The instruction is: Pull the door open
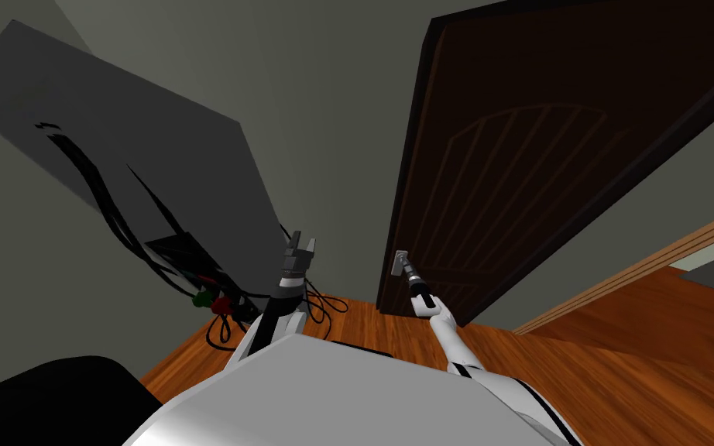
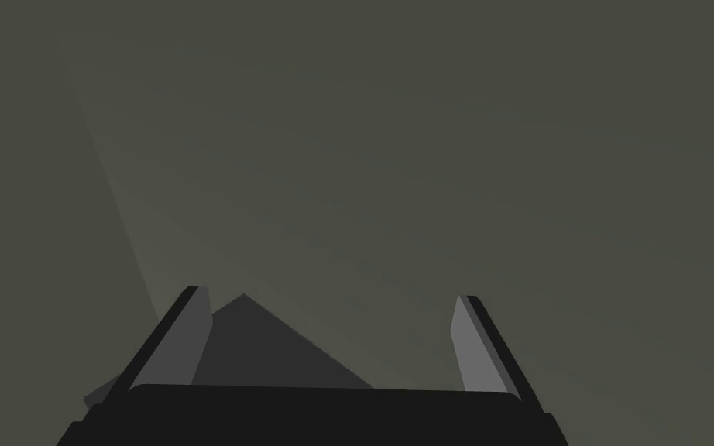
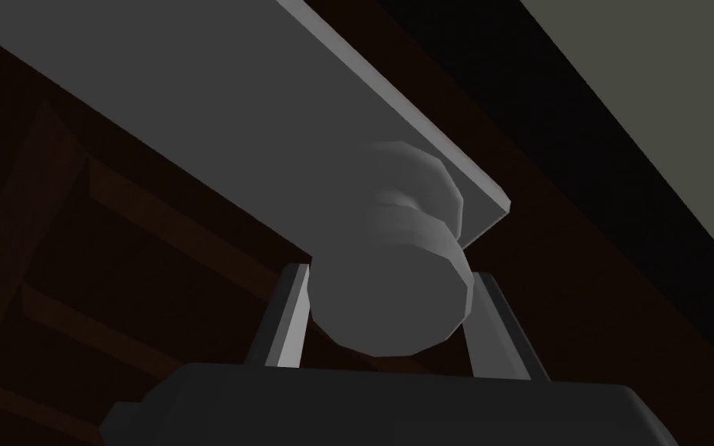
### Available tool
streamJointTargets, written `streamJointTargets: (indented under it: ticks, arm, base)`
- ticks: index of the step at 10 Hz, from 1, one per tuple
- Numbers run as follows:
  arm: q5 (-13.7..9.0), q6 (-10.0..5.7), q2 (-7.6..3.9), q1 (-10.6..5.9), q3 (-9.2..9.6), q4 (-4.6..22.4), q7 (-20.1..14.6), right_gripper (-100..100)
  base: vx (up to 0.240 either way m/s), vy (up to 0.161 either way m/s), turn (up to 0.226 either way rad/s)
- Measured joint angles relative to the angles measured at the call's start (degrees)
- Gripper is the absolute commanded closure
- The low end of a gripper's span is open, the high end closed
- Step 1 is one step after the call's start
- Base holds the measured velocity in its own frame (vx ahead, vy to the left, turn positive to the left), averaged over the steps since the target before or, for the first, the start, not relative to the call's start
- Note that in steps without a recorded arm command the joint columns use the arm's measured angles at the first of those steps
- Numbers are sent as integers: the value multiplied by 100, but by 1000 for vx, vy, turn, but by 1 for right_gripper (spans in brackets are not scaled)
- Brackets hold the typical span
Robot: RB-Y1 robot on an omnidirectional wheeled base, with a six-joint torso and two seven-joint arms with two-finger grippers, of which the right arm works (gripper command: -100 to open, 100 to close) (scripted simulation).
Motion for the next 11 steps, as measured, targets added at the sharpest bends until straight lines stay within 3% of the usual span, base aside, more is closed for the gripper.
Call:
streamJointTargets:
  ticks: [4, 9, 11]
  arm:
    - [-273, 68, -43, 81, 72, -137, -480, 100]
    - [-716, 37, -136, 32, 143, -30, -1176, 100]
    - [-863, 100, -167, 92, 177, -128, -1433, 100]
  base:
    - [-32, -24, 62]
    - [-44, -25, 71]
    - [-29, -25, 58]
